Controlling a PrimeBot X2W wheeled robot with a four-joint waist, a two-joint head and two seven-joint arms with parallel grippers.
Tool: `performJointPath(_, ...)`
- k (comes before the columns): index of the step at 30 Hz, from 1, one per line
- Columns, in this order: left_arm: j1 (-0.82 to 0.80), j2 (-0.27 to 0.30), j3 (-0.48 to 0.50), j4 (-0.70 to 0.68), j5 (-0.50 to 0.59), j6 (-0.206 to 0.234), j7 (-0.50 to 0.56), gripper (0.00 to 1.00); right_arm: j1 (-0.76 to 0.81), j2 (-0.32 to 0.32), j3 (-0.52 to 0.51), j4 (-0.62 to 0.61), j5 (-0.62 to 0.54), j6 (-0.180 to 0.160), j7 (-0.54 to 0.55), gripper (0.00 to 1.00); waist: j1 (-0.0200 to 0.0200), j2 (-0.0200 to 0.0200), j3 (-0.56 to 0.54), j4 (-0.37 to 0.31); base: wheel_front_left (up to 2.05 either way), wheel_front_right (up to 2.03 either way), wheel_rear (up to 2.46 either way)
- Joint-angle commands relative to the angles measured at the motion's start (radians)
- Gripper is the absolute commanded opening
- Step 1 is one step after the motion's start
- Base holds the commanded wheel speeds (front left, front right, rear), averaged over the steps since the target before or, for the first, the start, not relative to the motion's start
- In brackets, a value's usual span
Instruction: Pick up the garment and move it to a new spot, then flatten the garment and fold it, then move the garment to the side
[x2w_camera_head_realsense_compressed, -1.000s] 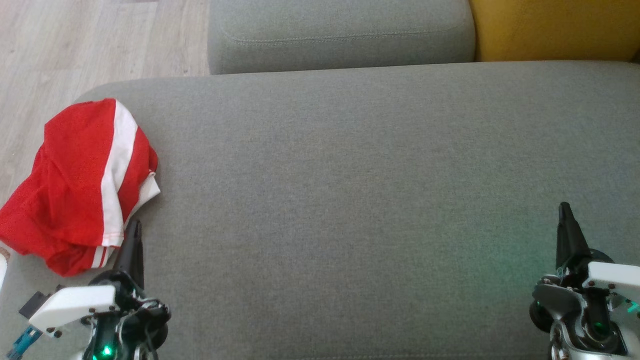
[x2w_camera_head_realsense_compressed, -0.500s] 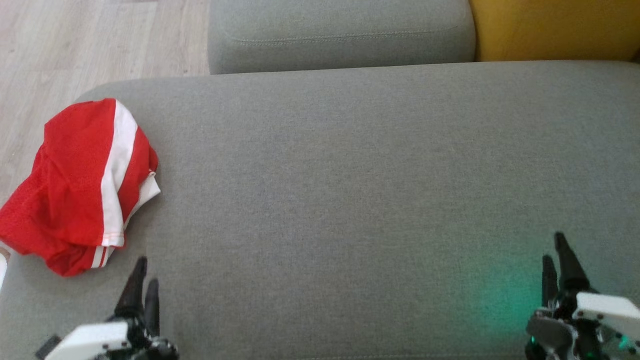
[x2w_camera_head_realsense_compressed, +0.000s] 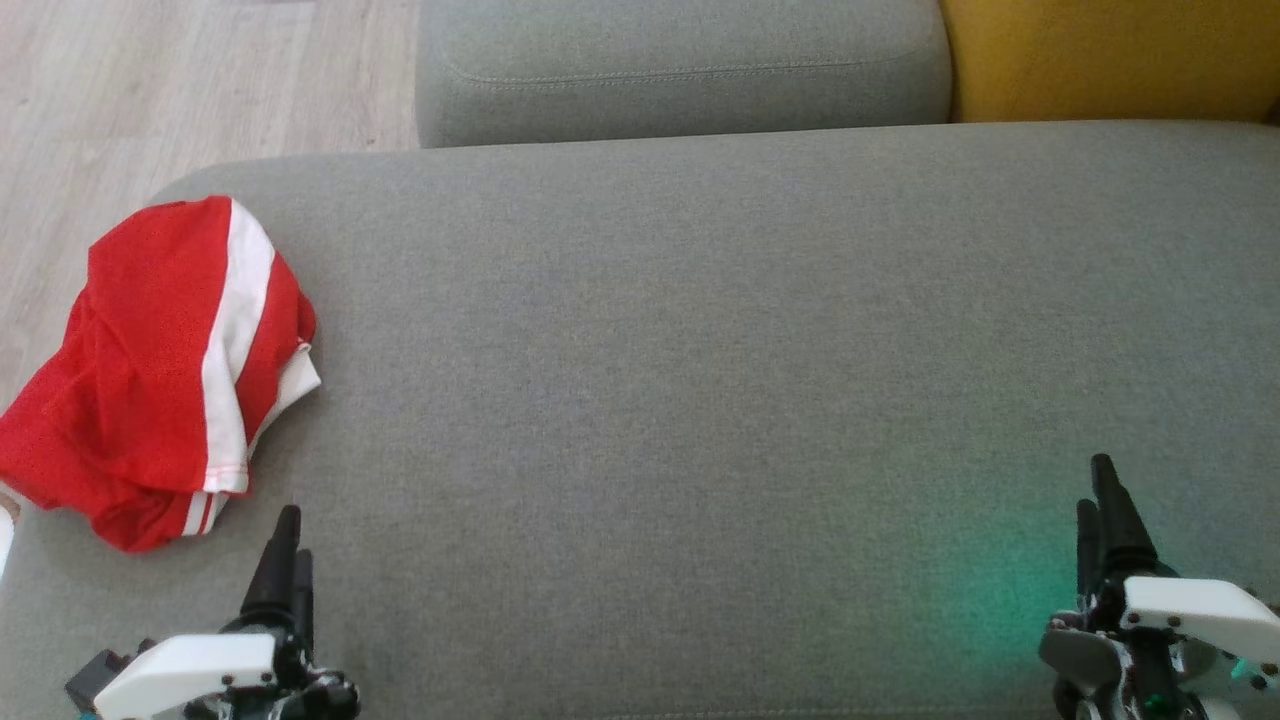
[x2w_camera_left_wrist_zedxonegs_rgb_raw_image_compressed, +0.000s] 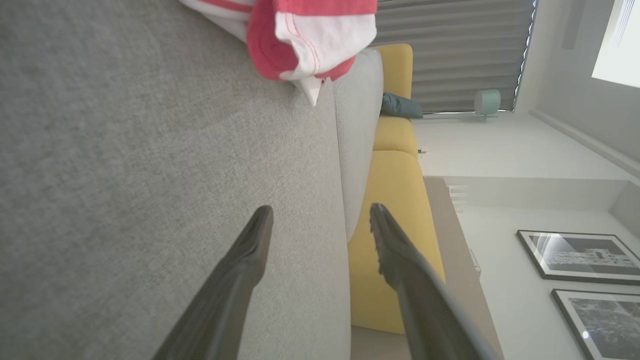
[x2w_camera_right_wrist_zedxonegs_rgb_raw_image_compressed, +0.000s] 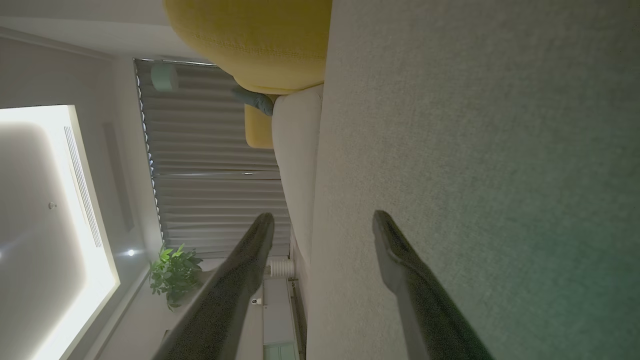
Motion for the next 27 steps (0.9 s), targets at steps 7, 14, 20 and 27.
performJointPath(7, -0.065, 0.009, -0.001, -0.032, 0.125, -0.002, -0.026, 1.0, -0.067, -0.01, 0.02, -0.039, -0.117, 0.002, -0.026, 1.0, 0.0, 0.0, 0.002, 0.0, 0.0, 0.0, 0.0)
performJointPath(14, -0.075, 0.01, -0.009, -0.036, 0.24, 0.01, -0.047, 1.0, -0.078, -0.008, 0.035, -0.045, -0.234, 0.002, -0.047, 1.0, 0.0, 0.0, 0.003, 0.0, 0.0, 0.0, 0.0)
performJointPath(20, -0.082, 0.011, -0.018, -0.039, 0.327, 0.023, -0.064, 1.0, -0.089, -0.006, 0.049, -0.043, -0.33, 0.002, -0.064, 1.0, 0.0, 0.0, 0.004, -0.002, 0.0, 0.0, 0.0)
performJointPath(27, -0.093, 0.012, -0.033, -0.032, 0.426, 0.035, -0.085, 1.0, -0.099, -0.005, 0.068, -0.029, -0.428, 0.003, -0.085, 1.0, 0.0, 0.0, 0.007, -0.002, 0.0, 0.0, 0.0)
